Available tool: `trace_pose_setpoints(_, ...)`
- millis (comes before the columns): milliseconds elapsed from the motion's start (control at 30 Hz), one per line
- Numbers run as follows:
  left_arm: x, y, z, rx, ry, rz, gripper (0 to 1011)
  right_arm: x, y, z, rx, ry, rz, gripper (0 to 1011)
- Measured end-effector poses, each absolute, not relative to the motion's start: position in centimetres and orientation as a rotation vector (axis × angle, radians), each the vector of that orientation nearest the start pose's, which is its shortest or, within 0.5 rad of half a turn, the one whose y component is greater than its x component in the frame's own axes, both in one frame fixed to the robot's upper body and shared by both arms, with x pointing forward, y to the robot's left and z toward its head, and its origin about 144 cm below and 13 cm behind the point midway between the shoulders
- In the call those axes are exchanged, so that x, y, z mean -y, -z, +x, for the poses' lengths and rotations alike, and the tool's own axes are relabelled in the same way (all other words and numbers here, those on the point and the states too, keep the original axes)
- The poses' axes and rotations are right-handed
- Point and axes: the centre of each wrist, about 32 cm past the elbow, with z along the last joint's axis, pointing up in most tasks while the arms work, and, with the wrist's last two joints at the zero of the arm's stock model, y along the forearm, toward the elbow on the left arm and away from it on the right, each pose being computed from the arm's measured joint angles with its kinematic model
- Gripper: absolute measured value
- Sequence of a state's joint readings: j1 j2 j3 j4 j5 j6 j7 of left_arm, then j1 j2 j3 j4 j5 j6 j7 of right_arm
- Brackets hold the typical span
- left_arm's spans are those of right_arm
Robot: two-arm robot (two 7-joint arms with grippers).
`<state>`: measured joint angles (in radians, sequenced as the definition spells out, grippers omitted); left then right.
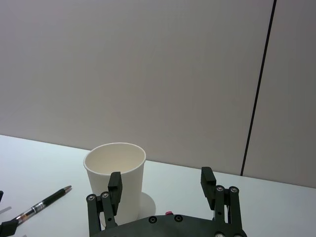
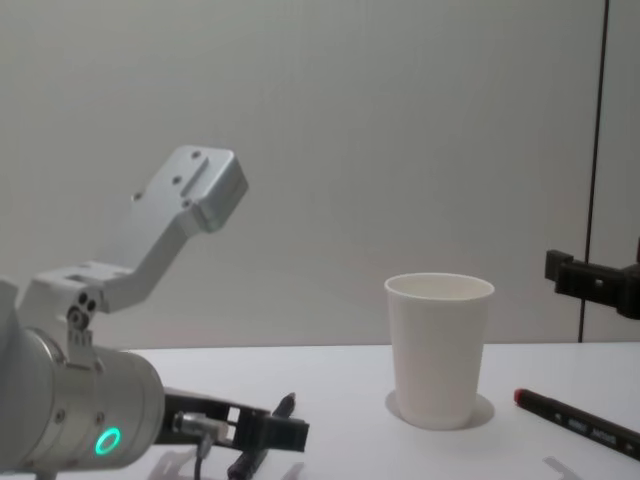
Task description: Place the pen into the pen holder.
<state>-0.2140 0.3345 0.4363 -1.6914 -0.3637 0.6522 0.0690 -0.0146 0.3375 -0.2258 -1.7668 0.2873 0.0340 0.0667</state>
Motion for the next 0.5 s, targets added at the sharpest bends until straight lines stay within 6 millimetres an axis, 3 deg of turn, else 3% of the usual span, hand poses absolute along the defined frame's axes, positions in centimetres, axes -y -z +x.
trace_pose_setpoints(500, -17.88, -120.6, 48.69, -0.253, -1.179, 0.499, 1001, 23.71, -118.87, 44.33, 0.075, 1.23, 0.026, 1002)
